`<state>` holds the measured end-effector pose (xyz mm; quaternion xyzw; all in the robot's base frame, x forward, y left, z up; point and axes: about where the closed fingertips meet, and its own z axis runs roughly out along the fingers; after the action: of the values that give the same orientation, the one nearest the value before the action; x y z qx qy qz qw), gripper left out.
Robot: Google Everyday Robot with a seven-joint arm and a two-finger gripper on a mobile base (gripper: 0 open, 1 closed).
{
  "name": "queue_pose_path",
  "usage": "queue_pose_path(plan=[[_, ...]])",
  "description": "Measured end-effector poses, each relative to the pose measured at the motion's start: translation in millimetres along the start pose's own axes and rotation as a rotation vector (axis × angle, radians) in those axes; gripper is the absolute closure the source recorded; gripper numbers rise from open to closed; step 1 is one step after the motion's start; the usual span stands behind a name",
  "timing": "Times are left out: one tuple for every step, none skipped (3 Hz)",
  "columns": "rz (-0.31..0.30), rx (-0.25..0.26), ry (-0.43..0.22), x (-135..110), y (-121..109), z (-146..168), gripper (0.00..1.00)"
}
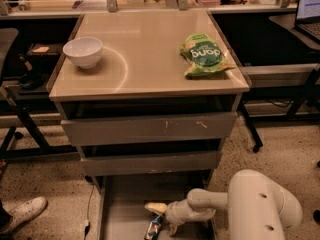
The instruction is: Place redbull can into bottom drawer
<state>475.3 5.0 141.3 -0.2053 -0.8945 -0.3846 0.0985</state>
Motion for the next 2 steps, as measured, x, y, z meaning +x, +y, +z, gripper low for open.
queue_pose_path(plan=[[0.027, 0.0, -0.094, -8.7, 15.6, -38.2, 0.0], [0.08, -0.002, -0.275, -18.9, 38.9, -112.0, 0.0]])
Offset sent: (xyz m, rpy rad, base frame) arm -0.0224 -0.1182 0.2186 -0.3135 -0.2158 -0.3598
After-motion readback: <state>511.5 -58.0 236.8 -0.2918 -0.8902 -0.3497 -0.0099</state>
